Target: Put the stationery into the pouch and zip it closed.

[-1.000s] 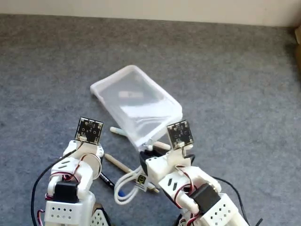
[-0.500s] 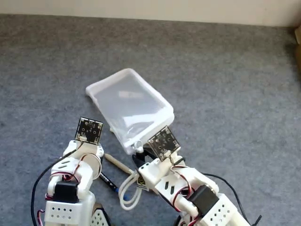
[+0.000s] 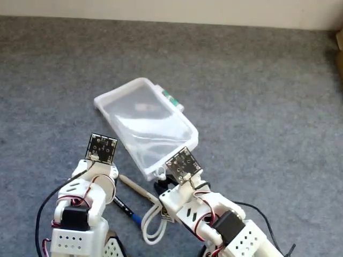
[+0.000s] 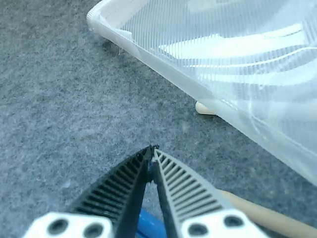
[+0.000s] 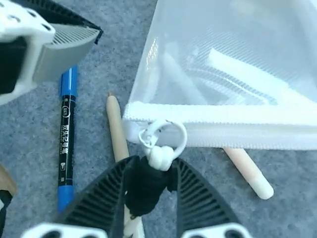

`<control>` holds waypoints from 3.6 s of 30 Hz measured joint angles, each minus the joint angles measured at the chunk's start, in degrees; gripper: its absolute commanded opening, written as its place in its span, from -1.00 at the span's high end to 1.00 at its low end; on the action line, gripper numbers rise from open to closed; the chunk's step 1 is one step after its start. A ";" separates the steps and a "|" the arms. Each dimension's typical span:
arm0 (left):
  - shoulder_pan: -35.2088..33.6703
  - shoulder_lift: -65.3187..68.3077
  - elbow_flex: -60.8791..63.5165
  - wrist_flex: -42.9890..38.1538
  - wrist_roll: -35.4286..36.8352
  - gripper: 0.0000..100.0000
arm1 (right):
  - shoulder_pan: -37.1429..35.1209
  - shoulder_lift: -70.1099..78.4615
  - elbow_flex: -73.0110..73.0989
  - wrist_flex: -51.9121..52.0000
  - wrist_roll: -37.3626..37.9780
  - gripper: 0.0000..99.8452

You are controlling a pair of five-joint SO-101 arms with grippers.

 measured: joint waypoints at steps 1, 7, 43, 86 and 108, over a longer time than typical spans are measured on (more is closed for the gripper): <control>0.00 0.00 0.00 0.00 0.00 0.99 | 0.00 0.00 0.00 0.00 0.00 0.99; 0.00 0.00 0.00 0.00 0.00 0.99 | 0.00 0.00 0.00 0.00 0.00 0.99; 0.00 0.00 -28.31 12.84 0.18 0.48 | 0.35 0.00 0.00 -24.70 0.97 0.99; -0.79 0.00 -18.90 7.21 7.91 0.53 | -0.18 0.00 2.81 -24.00 1.05 0.99; -0.97 0.00 -18.90 7.21 4.22 0.99 | 6.24 0.00 2.81 -19.69 1.23 0.99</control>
